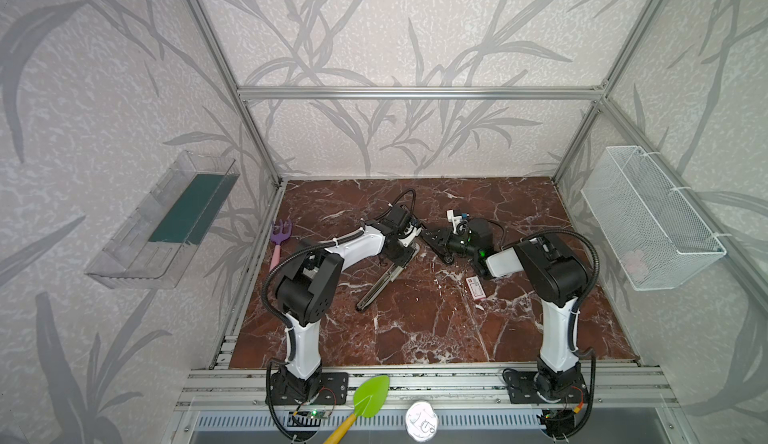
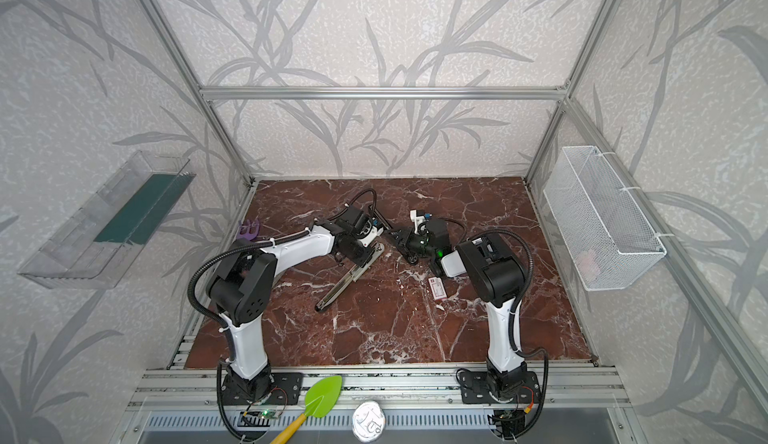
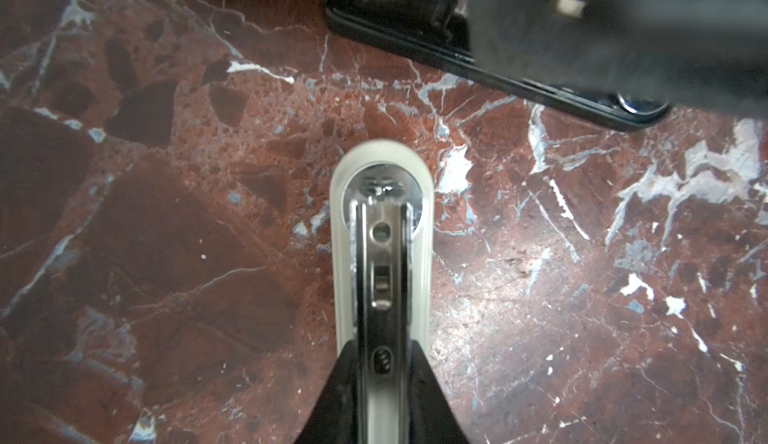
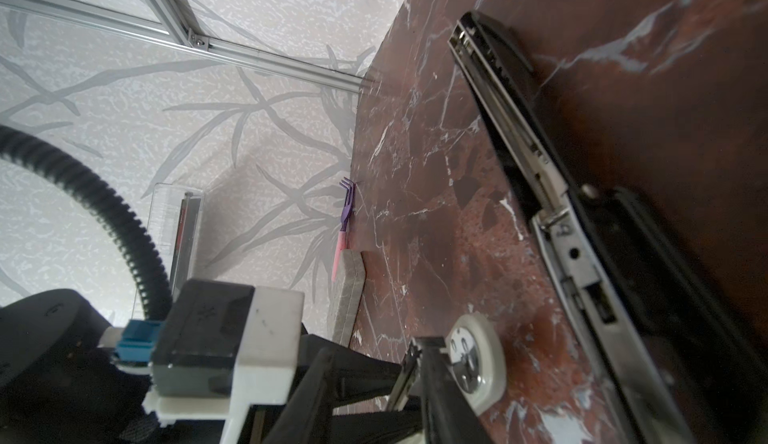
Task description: Load the staples into the stapler
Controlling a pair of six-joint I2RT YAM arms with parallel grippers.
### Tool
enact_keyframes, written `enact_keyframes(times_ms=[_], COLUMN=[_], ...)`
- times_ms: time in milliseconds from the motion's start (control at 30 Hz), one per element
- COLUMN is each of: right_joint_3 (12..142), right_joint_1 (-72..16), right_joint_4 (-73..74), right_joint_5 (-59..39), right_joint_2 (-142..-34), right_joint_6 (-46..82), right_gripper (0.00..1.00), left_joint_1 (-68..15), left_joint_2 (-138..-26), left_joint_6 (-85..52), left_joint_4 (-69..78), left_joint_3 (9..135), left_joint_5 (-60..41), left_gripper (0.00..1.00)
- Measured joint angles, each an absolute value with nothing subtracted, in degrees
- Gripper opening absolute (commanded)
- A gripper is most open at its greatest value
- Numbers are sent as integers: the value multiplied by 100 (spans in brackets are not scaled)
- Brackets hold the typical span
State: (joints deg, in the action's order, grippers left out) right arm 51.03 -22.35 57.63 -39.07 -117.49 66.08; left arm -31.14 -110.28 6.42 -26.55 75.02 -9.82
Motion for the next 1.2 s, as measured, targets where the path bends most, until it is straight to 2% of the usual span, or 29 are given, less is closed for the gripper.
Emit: enact_keyframes(times_ms=[67,133,333,533,700,867,1033,1200], right_joint_3=[5105,5155,5638,6711,7994,9172,9756,9900], right_joint_1=[-2156,-2110,-2088,-2320,-2648,-2908,-3061,-3096], right_joint_4=[5478,5166,3612,1566,130,-908,-1754,-2233], right_joint_5=[-3907,-3907,-3907,-3721,-3579,-3400,-3181,-3028], right_joint_2=[-11609,-11522,-11340,-11251,-11467,-12154,-12737,-12975], right_joint_6=[6414,6193,5245,3881,2987,2394,2056,1855], right_gripper=[37,37,38,37,35,36,35,35], left_joint_1=[-3162,-3188,-3299,-3367,-3618,-4303,-4338,-4283], left_joint_2=[-11028,-11026,-10676,-8947,-7924,-8138,-8388,-8691], left_joint_6=[663,639,373,-290,-1234,-2064,-2536,-2823], left_joint_4=[-2663,-2679,-2668,-2665,-2687,-2893,-3011,-3183], left_joint_3=[7502,7502,7255,6154,5290,4851,4729,4840], left_joint_5=[-884,-794,-458,-257,-613,-926,-797,-263], left_gripper=[42,47,51,52,52,51,51,51])
